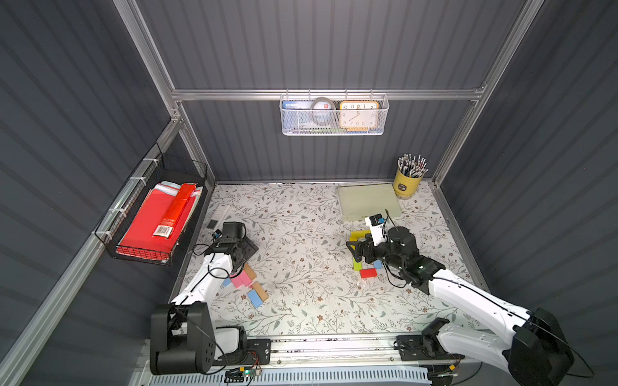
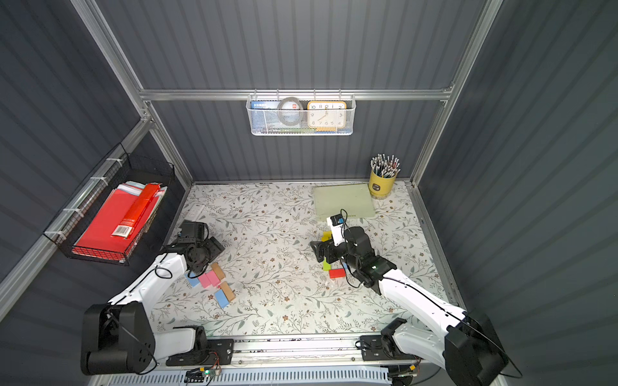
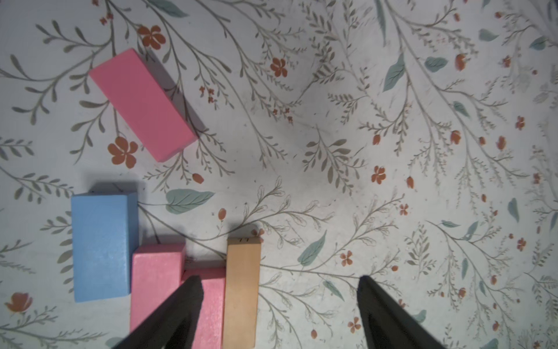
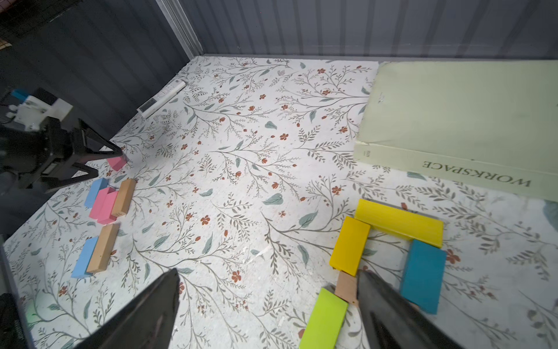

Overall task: Assemble the number 8 with building blocks
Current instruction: Pick up the building block from the center of the board.

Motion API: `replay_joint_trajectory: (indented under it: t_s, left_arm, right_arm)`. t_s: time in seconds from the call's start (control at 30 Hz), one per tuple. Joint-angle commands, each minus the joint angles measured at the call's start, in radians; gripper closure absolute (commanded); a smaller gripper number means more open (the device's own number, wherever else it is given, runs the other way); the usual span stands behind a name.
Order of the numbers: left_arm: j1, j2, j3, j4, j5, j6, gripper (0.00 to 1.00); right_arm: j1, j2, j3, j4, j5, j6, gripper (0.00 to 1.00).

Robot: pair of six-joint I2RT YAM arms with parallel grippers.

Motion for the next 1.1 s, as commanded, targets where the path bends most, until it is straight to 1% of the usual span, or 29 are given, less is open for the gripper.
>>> replay_joint_trajectory:
  t_s: [0.0,0.17,0.27,0.47,0.67,0.87,1.07]
  left_arm:
    - [0.009,0.029,-0.023,0.021,0.046,-0.002,0.21]
    - [0.012,0.082,-0.012,0.018,0.011,0.018,0.25]
    - [0.013,0.102,-0.012,0.036,0.012,0.022,0.29]
    - [0.014,0.139,0.001,0.047,-0.001,0.039,0.34]
    - [0.015,0.168,0.010,0.046,-0.003,0.050,0.42]
    - [0.015,0.197,0.028,0.031,-0.019,0.063,0.44]
    - [0.015,0.232,0.051,0.017,-0.028,0.069,0.51]
  right_arm:
    - [0.006,-0.020,-0.030,0.029,-0.019,0.022,0.04]
    - [0.005,-0.057,-0.057,0.019,0.015,0.002,0.04]
    - [0.006,-0.066,-0.060,0.011,0.027,-0.002,0.03]
    - [0.006,-0.059,-0.058,0.010,0.017,0.001,0.03]
    - [0.006,-0.059,-0.062,0.004,0.018,0.004,0.04]
    - [0.006,-0.055,-0.067,0.003,0.014,0.004,0.03]
    - [0.006,-0.049,-0.067,0.001,0.010,0.004,0.03]
